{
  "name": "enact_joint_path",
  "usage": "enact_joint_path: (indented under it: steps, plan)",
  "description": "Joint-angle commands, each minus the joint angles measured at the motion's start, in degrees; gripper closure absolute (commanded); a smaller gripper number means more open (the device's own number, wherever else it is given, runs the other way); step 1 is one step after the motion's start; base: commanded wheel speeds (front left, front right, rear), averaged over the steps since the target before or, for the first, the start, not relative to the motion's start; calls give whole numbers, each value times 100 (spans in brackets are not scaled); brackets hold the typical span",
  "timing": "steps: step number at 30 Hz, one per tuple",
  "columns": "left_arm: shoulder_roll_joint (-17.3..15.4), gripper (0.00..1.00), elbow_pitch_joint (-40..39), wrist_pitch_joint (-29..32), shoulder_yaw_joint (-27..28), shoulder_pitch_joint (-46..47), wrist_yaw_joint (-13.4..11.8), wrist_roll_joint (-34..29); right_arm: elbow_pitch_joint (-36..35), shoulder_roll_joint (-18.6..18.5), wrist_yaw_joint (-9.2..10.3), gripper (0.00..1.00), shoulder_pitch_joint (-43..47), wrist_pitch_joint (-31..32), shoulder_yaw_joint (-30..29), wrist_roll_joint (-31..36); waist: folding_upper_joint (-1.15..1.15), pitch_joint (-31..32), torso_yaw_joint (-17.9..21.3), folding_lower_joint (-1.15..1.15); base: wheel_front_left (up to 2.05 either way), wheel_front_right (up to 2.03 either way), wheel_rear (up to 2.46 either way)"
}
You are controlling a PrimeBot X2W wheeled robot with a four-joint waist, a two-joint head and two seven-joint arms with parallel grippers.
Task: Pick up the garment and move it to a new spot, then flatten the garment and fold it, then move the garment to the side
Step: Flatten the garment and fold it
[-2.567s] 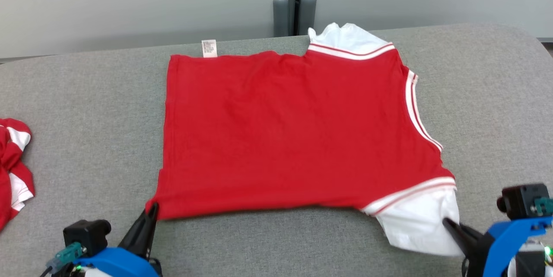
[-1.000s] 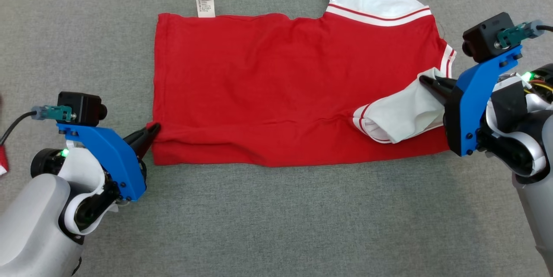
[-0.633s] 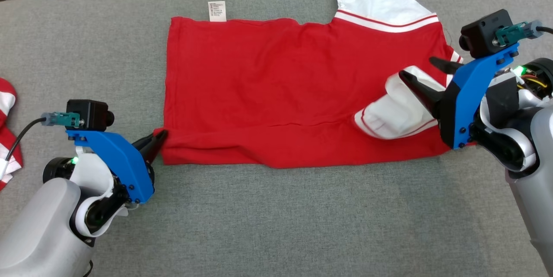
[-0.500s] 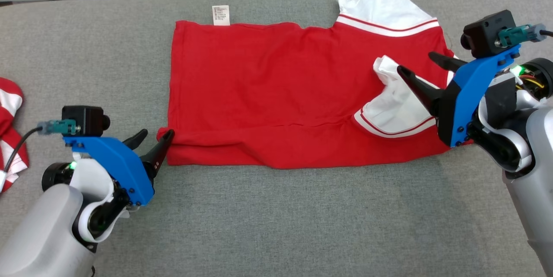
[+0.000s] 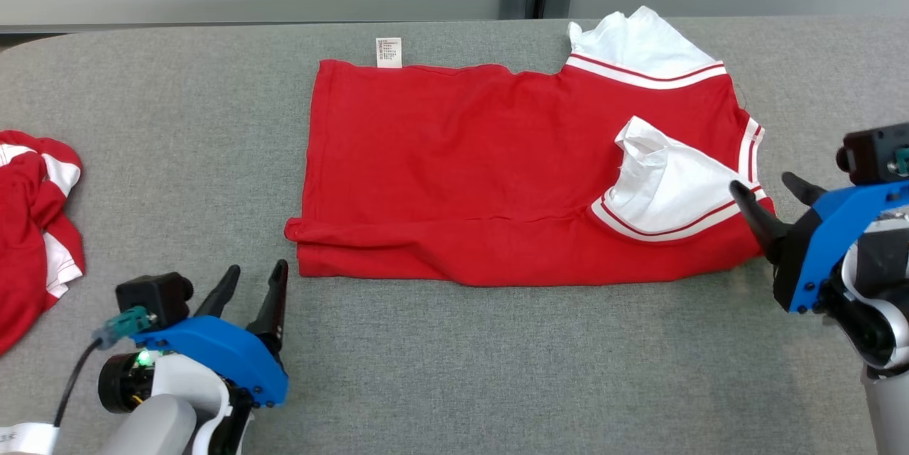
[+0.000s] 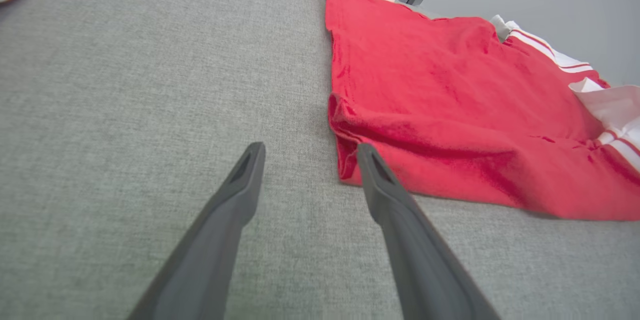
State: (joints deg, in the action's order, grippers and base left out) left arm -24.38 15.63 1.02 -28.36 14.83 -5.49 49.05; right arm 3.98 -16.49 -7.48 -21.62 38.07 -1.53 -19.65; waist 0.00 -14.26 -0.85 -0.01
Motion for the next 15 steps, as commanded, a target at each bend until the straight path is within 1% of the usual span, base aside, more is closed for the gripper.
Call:
enact_joint_path:
  steps: [1,4,9,12,15]
  plan:
    - [25,0,9,18,-30,49,-22,-39,-28,59,-3,0,102,10,-70,100,0,-9,-1,1,0,0,0]
    - [113,0,114,87,-168,249,-104,-187,-18,336,-3,0,232,80,-396,538,0,-29,7,1,0,0,0]
    - [290,0,323,284,-373,547,-206,-331,128,720,-2,0,190,87,-748,1168,0,-69,55,1,0,0,0]
    - [339,0,489,464,-498,677,-277,-409,303,849,-2,0,78,53,-819,1397,0,-108,92,1,0,0,0]
    - [303,0,719,746,-706,814,-373,-597,520,914,-2,0,-77,-19,-839,1557,0,-179,115,1,0,0,0]
